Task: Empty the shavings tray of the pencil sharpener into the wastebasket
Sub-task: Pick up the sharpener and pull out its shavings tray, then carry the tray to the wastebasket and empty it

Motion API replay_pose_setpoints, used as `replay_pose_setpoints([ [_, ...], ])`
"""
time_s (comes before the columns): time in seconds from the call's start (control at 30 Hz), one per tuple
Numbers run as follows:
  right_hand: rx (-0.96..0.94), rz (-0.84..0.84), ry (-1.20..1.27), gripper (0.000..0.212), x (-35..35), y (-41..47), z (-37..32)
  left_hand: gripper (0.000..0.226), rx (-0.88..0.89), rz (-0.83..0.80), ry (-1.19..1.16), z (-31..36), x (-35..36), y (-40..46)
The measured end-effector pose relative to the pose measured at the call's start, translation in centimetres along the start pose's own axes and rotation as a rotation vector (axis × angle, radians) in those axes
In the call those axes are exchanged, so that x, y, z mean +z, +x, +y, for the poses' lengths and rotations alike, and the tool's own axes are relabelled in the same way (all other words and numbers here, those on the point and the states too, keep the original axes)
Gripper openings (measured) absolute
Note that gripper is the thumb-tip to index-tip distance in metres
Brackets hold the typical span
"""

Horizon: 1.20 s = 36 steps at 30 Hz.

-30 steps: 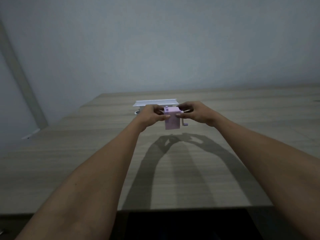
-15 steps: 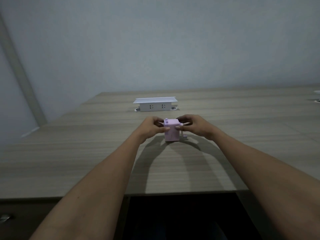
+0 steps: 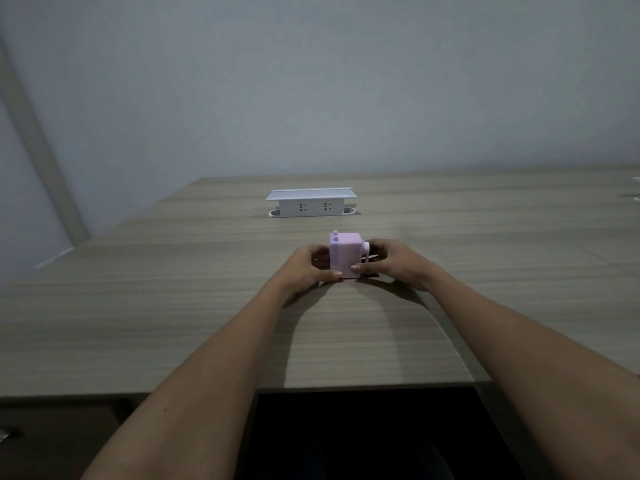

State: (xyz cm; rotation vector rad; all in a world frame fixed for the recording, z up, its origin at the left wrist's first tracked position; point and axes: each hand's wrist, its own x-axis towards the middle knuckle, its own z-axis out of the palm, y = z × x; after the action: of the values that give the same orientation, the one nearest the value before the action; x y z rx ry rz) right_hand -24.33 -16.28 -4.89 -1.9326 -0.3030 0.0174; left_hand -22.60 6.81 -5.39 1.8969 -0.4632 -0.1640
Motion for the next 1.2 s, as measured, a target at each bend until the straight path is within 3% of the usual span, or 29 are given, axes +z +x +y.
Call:
replay_pose_setpoints([
  [0.33, -0.001, -0.023, -0.069, 0.050, -0.3, 0.2, -0.3, 0.069, 0.001, 0.037, -0.068, -0.7, -0.6, -0.5],
  [0.7, 0.023, -0.014, -0.048, 0.054, -0.3, -0.2, -0.9, 0.070, -0.068, 0.136, -0.011, -1.4, -6.8, -3.1],
  [0.9, -0.050, 0.043, -0.050, 0.072, -1.2, 0.6, -5.2, 0.064, 0.032, 0.184, -0.036, 3.0, -8.6, -2.3],
  [1.2, -0.170, 0.073, -0.081, 0.068, -3.7, -0.7, -12.8, 0.065, 0.187, 0.088, -0.035, 12.3, -6.1, -0.7],
])
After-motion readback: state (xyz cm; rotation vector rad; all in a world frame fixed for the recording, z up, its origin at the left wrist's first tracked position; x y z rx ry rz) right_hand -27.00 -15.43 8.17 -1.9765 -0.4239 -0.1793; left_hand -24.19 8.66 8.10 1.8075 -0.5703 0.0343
